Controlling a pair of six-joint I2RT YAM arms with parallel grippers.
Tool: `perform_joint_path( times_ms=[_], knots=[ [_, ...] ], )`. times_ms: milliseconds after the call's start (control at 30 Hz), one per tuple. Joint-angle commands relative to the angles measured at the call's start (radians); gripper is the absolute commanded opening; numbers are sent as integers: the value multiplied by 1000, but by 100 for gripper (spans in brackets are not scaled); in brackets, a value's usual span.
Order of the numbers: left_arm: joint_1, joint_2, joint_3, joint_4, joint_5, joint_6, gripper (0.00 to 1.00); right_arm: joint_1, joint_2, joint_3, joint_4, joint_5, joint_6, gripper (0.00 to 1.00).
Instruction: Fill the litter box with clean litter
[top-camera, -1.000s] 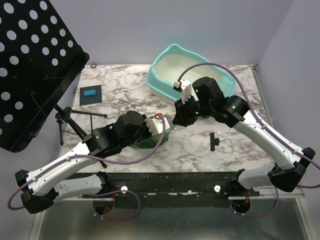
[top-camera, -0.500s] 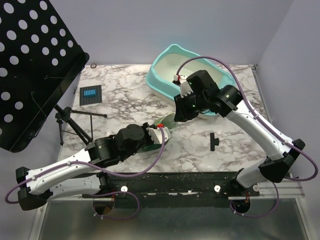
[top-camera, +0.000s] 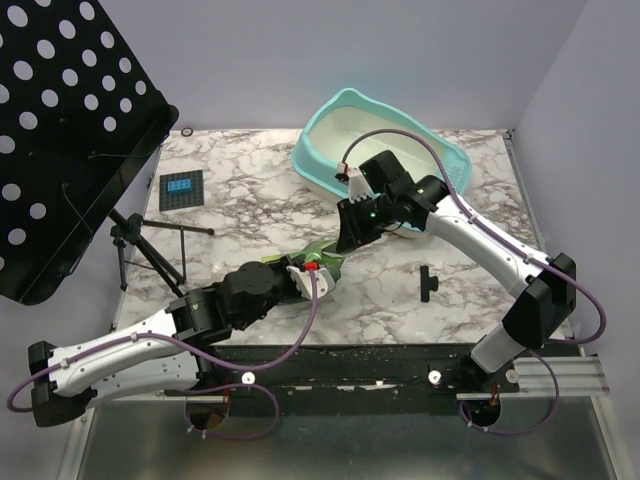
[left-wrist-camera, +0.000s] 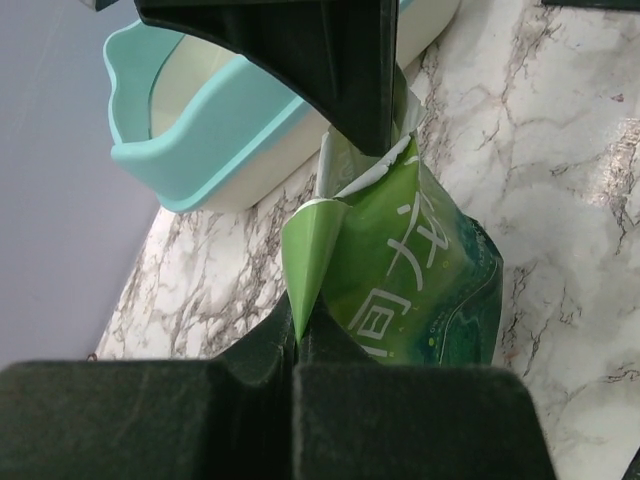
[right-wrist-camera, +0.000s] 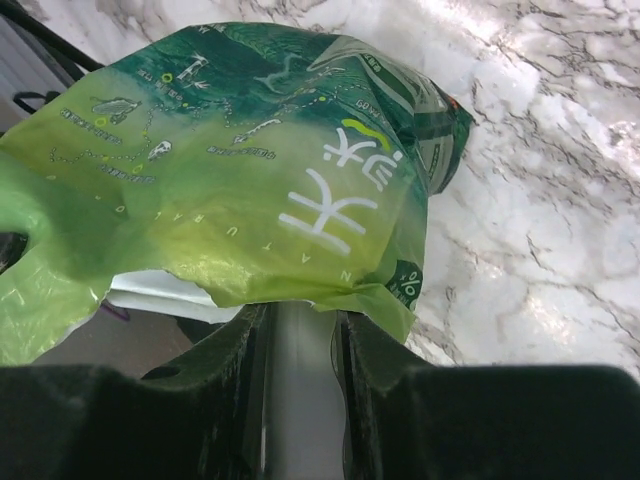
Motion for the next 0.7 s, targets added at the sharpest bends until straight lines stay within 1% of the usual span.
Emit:
perform_joint_path(
  times_ms=[0, 133, 233, 267, 333, 400, 533, 600, 667],
  knots=[
    [-21, 12, -42, 46, -39, 36, 0, -65, 27, -183, 101, -120, 30, 0],
    [-22, -2, -91, 98, -85, 139, 0, -79, 7, -322, 236, -246, 94, 0],
    [-18, -6, -102, 164, -186, 221, 0, -79, 8, -426, 401, -405, 184, 0],
    [-10, -6, -93, 168, -194, 249, 0, -79, 8, -455, 463, -442, 218, 0],
    [34, -3, -68, 181, -159, 292, 0, -79, 4, -509, 561, -476, 278, 0],
    [117, -12, -35, 197, -49, 291, 0, -77, -15, -562, 655, -498, 327, 0],
    [387, -2, 28, 224, 349, 308, 0, -77, -53, -647, 834, -532, 442, 0],
    [474, 50, 51, 237, 472, 346, 0, -77, -70, -690, 947, -535, 503, 0],
    [531, 112, 70, 256, 542, 355, 0, -77, -71, -725, 1021, -525, 560, 0]
  ],
)
